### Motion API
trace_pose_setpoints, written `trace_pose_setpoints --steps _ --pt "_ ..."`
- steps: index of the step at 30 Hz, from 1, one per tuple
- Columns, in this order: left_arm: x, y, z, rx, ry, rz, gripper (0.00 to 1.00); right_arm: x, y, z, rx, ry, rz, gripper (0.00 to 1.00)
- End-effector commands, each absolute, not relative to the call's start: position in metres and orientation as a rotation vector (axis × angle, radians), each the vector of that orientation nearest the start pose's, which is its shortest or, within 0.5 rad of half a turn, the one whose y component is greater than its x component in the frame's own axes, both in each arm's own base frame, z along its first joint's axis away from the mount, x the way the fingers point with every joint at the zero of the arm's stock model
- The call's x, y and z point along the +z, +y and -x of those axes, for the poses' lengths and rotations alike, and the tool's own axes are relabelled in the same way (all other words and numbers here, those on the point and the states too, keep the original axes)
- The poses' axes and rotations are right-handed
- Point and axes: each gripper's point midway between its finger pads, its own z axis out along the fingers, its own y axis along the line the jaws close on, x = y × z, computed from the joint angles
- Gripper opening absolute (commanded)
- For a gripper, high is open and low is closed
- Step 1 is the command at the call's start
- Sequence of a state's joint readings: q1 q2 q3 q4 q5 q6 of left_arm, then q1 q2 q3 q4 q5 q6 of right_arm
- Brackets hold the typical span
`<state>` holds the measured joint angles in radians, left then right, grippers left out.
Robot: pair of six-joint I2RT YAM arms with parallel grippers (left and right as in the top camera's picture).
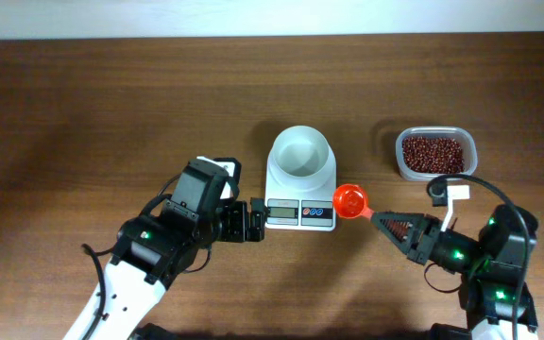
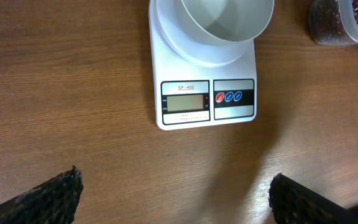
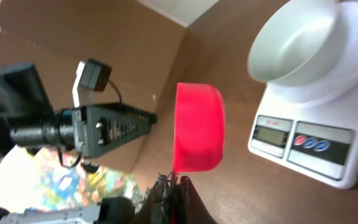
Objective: Scoop and weigh 50g on scale
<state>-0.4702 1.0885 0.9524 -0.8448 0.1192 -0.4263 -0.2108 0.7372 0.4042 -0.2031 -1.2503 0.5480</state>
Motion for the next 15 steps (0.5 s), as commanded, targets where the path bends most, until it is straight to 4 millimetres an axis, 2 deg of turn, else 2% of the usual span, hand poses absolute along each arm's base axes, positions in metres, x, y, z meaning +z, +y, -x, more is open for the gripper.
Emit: trace_pose_setpoints --steps 1,5,15 --pt "0.177 -0.146 -0.248 -0.476 2.595 -0.108 0.99 0.211 0.134 -0.210 1.577 2.024 0.072 0.04" --pt "0.177 -0.146 -0.248 -0.476 2.595 -0.109 0.99 0.212 0.145 -0.201 1.668 2.045 0.099 0.04" --pt "0.177 -0.146 -0.248 -0.476 2.595 -0.109 0.99 0.212 0.158 -0.191 1.706 2.065 0.165 0.04"
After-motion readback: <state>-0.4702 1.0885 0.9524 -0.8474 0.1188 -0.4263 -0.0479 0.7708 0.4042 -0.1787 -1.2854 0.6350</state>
